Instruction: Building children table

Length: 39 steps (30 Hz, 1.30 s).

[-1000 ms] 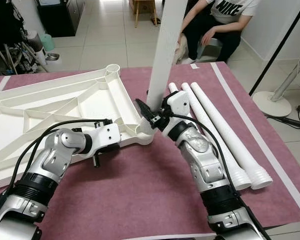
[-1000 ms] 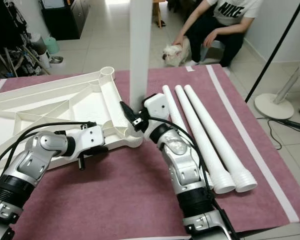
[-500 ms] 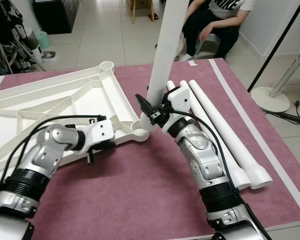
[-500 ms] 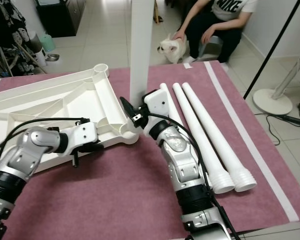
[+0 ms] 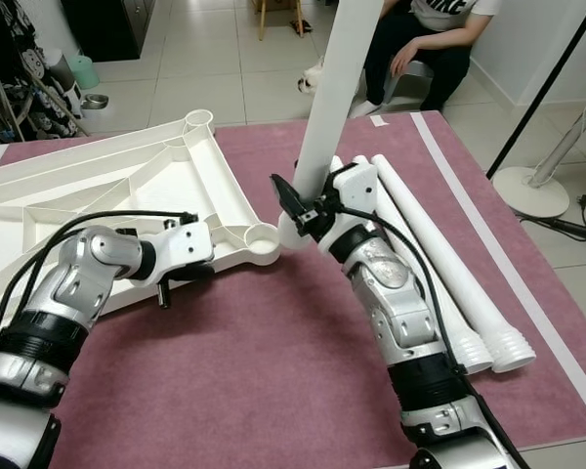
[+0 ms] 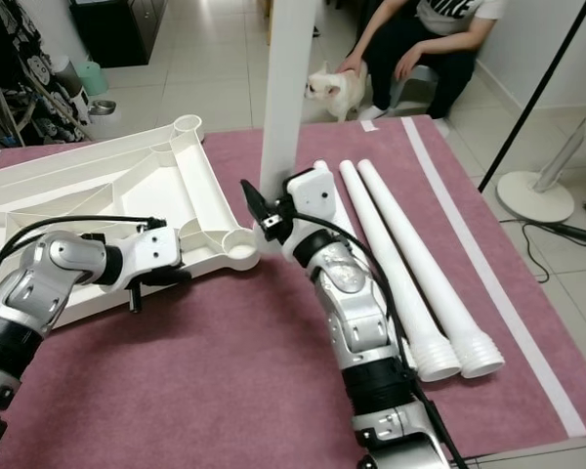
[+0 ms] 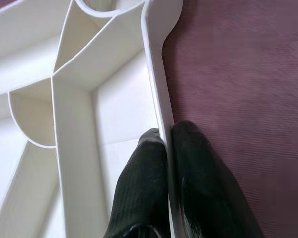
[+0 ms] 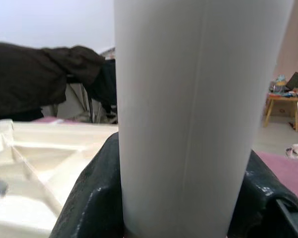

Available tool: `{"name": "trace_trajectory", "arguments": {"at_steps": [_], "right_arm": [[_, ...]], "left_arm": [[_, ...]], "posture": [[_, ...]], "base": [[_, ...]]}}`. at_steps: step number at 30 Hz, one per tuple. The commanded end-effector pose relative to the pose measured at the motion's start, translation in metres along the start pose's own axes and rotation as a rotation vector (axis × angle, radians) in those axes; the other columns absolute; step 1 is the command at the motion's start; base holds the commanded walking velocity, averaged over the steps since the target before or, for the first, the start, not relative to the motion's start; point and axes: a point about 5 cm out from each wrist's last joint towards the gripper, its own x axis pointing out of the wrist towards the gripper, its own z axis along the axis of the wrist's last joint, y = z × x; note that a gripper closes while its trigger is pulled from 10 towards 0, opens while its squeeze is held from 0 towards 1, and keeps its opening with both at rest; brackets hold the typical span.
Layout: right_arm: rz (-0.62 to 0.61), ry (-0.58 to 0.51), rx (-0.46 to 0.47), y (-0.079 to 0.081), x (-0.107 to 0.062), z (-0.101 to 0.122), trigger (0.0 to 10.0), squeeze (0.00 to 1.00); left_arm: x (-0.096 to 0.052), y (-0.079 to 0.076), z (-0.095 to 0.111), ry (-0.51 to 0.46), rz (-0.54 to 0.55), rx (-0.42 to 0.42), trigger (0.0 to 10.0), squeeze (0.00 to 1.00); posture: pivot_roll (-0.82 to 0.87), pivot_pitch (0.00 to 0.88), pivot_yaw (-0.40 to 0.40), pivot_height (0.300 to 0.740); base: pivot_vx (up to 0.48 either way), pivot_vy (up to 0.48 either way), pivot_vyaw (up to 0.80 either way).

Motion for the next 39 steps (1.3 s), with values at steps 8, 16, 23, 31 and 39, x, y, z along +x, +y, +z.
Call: {"name": "trace_trajectory", "arguments": {"at_steps": [8, 16, 23, 31, 39], "right_arm": [[0.038, -0.017, 0.000, 0.008, 0.013, -0.003, 10.0, 0.00], [0.086, 0.025, 0.069, 0.028, 0.015, -0.019, 10.0, 0.00], [0.122, 0.059, 0.084, 0.036, 0.011, -0.031, 10.0, 0.00], [0.116, 0.097, 0.058, 0.033, 0.000, -0.040, 10.0, 0.00], [0.085, 0.132, 0.030, 0.027, -0.013, -0.046, 10.0, 0.00]], "left_arm": [[0.007, -0.016, 0.003, -0.003, 0.006, 0.046, 10.0, 0.00], [0.017, -0.010, 0.010, -0.010, 0.110, -0.006, 10.0, 0.00], [0.017, -0.012, 0.013, -0.026, 0.106, -0.008, 10.0, 0.00], [0.019, -0.009, 0.013, -0.021, 0.121, -0.021, 10.0, 0.00], [0.020, -0.008, 0.012, -0.014, 0.125, -0.024, 10.0, 0.00]], "posture": [[0.07, 0.000, 0.090, 0.740], [0.10, 0.000, 0.070, 0.740], [0.09, 0.000, 0.073, 0.740], [0.08, 0.000, 0.069, 0.740], [0.07, 0.000, 0.076, 0.740]], "base": [[0.000, 0.000, 0.00], [0.000, 0.000, 0.00], [0.000, 0.000, 0.00], [0.000, 0.000, 0.00], [0.000, 0.000, 0.00]]}}
